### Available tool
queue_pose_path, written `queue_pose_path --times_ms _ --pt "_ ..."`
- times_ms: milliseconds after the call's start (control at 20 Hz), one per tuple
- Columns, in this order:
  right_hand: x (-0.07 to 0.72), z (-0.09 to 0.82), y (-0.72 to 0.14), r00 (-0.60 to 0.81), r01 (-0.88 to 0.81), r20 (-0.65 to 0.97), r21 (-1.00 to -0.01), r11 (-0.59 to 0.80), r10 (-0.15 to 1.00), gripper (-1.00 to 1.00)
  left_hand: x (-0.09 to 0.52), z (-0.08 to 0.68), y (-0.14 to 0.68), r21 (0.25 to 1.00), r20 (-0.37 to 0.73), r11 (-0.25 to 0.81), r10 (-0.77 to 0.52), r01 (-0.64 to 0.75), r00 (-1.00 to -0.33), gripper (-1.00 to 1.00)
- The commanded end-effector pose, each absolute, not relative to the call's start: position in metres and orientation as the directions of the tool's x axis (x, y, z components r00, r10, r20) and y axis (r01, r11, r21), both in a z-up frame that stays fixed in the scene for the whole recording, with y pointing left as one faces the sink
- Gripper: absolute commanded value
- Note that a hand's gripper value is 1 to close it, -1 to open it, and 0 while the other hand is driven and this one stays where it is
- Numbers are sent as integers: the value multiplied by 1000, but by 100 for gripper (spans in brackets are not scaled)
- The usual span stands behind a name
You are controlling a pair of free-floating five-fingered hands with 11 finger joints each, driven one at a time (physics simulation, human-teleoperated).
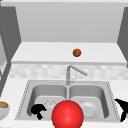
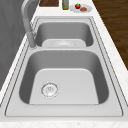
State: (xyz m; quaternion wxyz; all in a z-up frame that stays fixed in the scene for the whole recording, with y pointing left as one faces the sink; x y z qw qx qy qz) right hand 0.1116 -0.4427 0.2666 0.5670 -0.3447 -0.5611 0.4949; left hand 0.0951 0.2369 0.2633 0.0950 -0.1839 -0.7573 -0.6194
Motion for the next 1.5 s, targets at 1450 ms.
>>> queue_pose_path --times_ms 1450 --pt "113 407 -352 -61 -181 101 -979 89 993 -100 95 263 237 903 372 165 161 396 -914 0"
